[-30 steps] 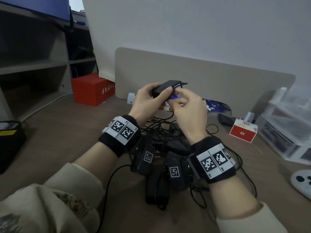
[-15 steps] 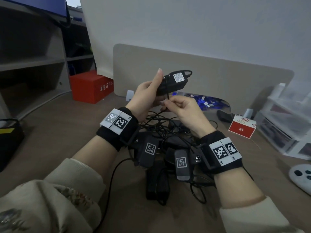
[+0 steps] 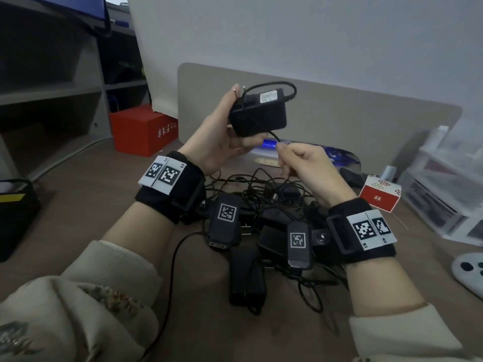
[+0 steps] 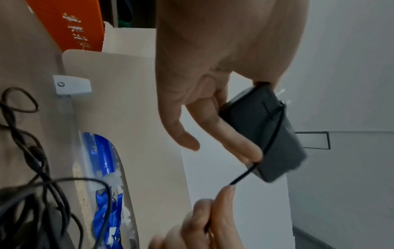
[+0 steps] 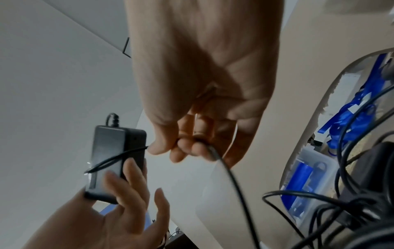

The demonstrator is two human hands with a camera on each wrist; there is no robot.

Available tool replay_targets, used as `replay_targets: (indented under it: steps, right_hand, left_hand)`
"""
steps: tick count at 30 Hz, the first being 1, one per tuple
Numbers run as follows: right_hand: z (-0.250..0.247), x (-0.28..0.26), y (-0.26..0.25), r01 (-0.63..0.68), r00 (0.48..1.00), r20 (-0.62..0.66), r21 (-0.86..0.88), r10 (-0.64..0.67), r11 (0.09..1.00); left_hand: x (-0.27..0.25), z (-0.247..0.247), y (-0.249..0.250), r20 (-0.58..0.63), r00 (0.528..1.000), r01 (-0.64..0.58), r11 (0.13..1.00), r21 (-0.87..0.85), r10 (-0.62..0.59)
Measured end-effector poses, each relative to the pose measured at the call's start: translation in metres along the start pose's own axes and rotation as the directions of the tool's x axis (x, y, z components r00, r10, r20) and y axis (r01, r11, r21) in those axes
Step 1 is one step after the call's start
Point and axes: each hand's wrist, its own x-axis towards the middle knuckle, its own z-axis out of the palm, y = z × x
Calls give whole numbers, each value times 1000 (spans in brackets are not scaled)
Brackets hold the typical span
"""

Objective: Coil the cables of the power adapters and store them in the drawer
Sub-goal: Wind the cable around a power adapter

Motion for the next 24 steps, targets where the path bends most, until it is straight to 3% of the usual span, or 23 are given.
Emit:
replay_targets:
  steps: [4,8,13,19,24]
  right_hand:
    - [-2,-1,3,-57,998,-24,-11,57,998]
    - [-3,-3,4,-85,996,-14,29,85,996]
    - [-3,1,7,-63,998,-3,-129,63,990]
    - [-1,4,9,-23,989,-146,-165,-2,986]
    - [1,4,-3,-41,990,-137,-196,14,980]
  left_hand:
    - [1,-3,-1,80,996,20,972,236,-40]
    - [1,-11,-4,144,983,36,891,453,-113]
    - [0,-16,-10,233,954,13,805,593,-186]
    - [4,-16,-16,196,957,-14,640,768,-214]
    - [11,-21,-22,126,979,-11,570,822,-163]
